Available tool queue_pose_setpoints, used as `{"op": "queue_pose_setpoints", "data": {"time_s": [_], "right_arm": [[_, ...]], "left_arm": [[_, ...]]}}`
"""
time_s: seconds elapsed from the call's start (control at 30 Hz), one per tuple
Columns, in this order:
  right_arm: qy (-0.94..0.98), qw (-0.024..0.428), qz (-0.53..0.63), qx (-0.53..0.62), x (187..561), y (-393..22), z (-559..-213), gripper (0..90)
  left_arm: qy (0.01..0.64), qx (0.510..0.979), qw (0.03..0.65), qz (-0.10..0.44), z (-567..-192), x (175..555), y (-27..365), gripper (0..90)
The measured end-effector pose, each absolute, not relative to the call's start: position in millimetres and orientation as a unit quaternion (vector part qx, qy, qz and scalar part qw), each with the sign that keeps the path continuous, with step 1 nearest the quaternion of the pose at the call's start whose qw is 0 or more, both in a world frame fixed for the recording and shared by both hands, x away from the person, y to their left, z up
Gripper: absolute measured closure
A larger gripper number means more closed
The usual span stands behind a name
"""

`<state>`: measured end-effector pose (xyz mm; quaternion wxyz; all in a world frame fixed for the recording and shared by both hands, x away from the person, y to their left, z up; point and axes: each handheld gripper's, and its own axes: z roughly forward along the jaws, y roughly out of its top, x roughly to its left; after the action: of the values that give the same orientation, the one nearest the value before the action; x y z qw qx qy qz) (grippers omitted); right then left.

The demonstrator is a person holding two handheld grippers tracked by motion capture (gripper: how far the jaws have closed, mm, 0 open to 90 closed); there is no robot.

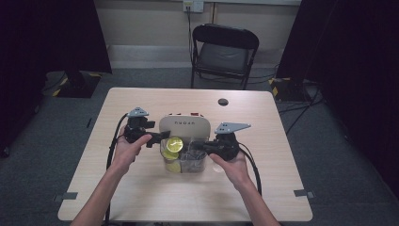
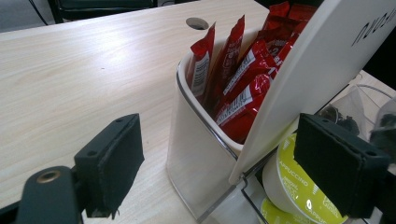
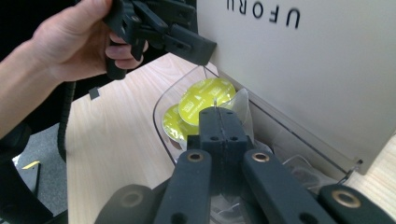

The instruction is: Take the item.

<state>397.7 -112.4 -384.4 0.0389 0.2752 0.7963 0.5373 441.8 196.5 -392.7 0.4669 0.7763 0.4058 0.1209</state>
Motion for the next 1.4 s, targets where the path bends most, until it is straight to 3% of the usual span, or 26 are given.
{"op": "queue_pose_setpoints", "data": {"time_s": [1.4], "right_arm": [[0.768,0.072,0.564,0.294,380,-166,-359,90.0]], "left_arm": [[0.408,0.779,0.461,0.123,-390,442,196,15.6]]}}
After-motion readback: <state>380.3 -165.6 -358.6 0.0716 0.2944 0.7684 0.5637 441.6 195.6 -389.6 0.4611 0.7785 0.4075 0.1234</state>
